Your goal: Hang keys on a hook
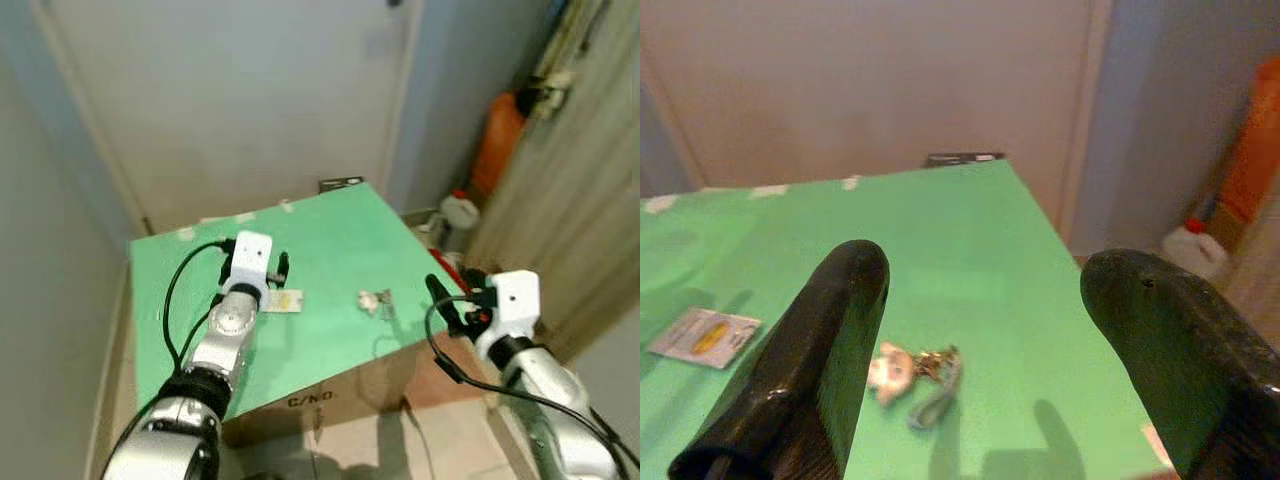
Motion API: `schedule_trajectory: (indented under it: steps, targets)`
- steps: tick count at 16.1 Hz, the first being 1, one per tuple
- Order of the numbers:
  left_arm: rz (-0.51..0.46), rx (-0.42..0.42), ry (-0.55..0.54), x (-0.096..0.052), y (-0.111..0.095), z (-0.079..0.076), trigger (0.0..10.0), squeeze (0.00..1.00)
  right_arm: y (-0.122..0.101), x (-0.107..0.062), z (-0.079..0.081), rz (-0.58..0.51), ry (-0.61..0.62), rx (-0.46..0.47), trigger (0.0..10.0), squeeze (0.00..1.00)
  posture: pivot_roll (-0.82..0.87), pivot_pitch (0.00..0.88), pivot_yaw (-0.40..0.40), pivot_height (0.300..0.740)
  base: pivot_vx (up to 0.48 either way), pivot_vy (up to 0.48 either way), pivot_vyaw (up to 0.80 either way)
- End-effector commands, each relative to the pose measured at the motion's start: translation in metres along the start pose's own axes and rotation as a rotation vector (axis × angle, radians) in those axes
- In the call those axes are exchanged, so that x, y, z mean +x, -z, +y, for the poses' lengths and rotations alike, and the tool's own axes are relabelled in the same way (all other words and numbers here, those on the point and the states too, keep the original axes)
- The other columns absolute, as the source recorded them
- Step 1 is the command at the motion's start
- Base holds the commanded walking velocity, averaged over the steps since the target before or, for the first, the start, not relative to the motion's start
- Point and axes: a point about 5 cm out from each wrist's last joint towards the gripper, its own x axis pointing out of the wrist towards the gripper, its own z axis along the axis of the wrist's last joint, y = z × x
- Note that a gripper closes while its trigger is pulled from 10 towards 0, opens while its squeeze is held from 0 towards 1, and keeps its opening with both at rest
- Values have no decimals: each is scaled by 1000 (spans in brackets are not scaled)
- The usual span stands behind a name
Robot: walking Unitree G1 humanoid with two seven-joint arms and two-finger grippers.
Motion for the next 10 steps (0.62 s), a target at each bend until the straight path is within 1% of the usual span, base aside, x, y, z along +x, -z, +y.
schedule_trajectory:
  steps: [1, 4, 5, 7, 8, 10]
  targets:
    - [-28, 39, -16, 3, -5, 3, 10000, 0, -6, -4, -2, -13, -1, -2, 10000, 0, -267, 0, 16, 740, 0, 0, 0]
    - [-8, 47, -18, 3, 0, 7, 10000, 0, -11, -24, -3, 13, -11, -15, 10000, 0, -312, 35, 1, 740, 0, 0, 0]
    - [4, 67, -25, 2, 4, 9, 10000, 0, -9, -33, -6, 30, -2, -19, 10000, 0, -321, 44, -5, 740, 0, 0, 0]
    - [30, 46, -36, 0, 12, 10, 10000, 0, -9, -46, -9, 61, 4, -27, 10000, 0, -341, 74, -23, 740, 0, 0, 0]
    - [39, 34, -31, -1, 15, 9, 10000, 0, -9, -50, -8, 70, 3, -28, 10000, 0, -350, 88, -33, 740, 0, 0, 0]
    - [69, 15, -3, -4, 23, 4, 10000, 0, -12, -62, -6, 93, -4, -37, 10000, 0, -377, 124, -51, 740, 0, 0, 0]
